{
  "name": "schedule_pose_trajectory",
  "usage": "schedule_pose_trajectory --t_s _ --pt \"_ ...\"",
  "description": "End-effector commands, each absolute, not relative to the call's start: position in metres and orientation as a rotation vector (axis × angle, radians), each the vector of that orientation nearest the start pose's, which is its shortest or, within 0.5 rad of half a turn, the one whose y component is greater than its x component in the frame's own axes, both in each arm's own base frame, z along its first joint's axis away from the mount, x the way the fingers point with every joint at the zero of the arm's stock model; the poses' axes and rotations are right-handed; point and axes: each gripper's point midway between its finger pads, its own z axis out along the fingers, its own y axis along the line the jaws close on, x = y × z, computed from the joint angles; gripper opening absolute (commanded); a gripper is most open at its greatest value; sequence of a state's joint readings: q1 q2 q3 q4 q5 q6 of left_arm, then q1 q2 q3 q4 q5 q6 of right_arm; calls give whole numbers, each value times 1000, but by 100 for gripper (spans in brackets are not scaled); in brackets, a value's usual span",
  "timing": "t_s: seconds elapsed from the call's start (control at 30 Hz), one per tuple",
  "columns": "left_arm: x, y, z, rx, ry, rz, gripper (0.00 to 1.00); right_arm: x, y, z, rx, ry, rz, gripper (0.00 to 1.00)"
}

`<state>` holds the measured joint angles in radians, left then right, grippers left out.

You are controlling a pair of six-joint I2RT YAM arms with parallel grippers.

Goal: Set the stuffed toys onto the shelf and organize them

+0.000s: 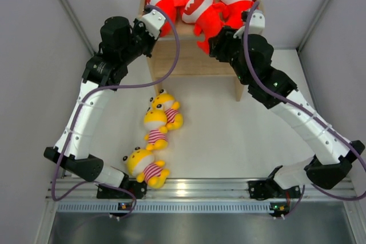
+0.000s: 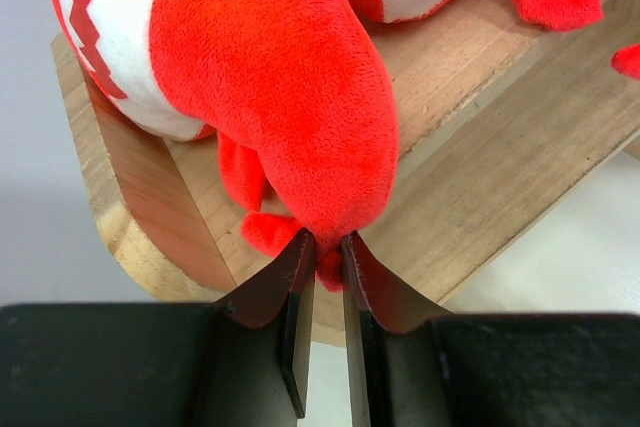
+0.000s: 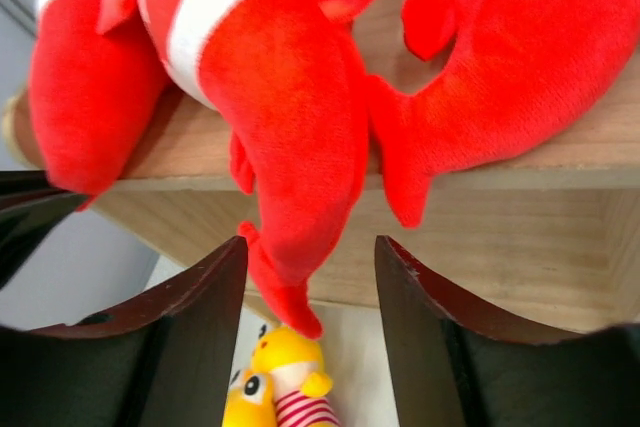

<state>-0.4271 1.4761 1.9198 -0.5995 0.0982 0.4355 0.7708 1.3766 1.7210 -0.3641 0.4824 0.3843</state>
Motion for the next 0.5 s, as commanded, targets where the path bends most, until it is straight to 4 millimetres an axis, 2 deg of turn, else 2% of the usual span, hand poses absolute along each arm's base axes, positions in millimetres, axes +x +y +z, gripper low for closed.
schedule_pose_trajectory --t_s 0.0,0.13,0.27,0.47 --pt "385 -178 484 752 1461 -104 22 356 224 487 194 1508 503 49" --pt "386 -180 482 755 1463 -112 22 364 237 490 226 1488 577 41" --pt "387 -181 482 751 1467 -119 22 377 254 481 251 1499 625 36" --pt "386 -182 482 755 1464 -124 22 382 263 486 331 1443 744 16"
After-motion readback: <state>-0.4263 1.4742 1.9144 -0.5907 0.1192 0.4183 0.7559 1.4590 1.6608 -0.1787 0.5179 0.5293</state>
